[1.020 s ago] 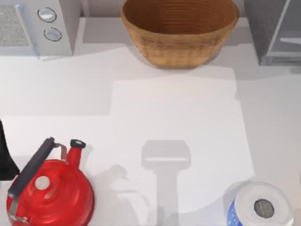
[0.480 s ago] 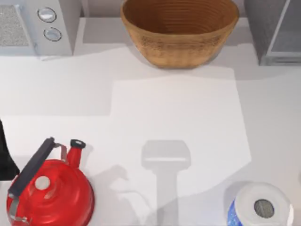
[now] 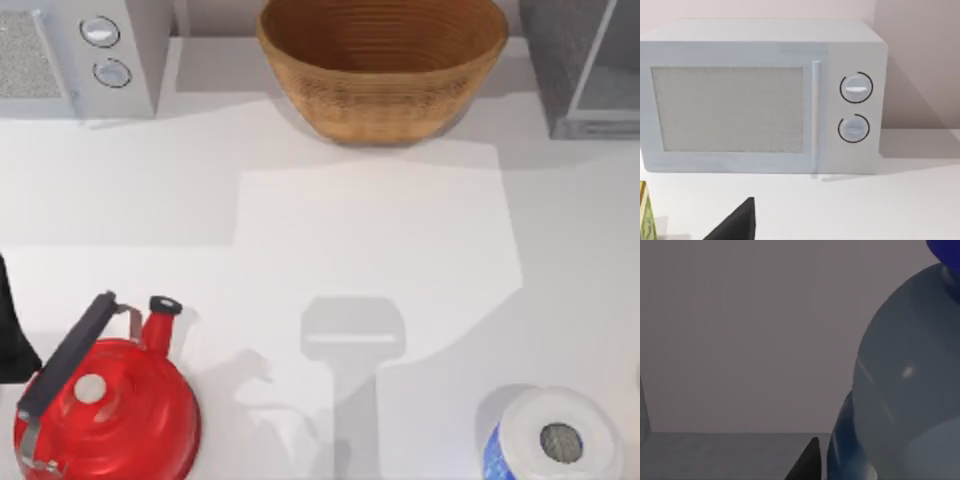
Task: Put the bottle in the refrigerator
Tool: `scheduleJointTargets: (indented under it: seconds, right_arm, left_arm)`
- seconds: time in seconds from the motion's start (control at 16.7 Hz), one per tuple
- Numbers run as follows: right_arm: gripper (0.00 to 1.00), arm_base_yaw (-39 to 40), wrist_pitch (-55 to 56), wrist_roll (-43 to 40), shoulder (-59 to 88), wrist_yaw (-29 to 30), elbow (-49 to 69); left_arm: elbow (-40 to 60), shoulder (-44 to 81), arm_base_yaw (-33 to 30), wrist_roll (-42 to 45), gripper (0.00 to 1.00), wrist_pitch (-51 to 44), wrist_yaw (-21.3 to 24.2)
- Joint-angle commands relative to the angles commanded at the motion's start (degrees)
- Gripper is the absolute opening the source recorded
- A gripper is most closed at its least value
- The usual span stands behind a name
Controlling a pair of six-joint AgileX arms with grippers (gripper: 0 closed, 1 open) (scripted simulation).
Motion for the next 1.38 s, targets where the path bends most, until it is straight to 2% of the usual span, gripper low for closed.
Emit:
scheduleJointTargets:
  seconds: [0.24,1.02,1.38]
  right_arm:
    - [0.01,0.03,-0.15,0.0,0.15,0.03,0.24]
    - [0.98,0.03,-0.15,0.0,0.15,0.03,0.24]
    - [1.0,0.03,-0.15,0.0,0.15,0.03,0.24]
  left_arm:
    - [0.0,0.0,0.0,0.0,1.0,0.0,0.0]
    - [0.0,0.0,0.0,0.0,1.0,0.0,0.0]
    - [0.0,0.0,0.0,0.0,1.0,0.0,0.0]
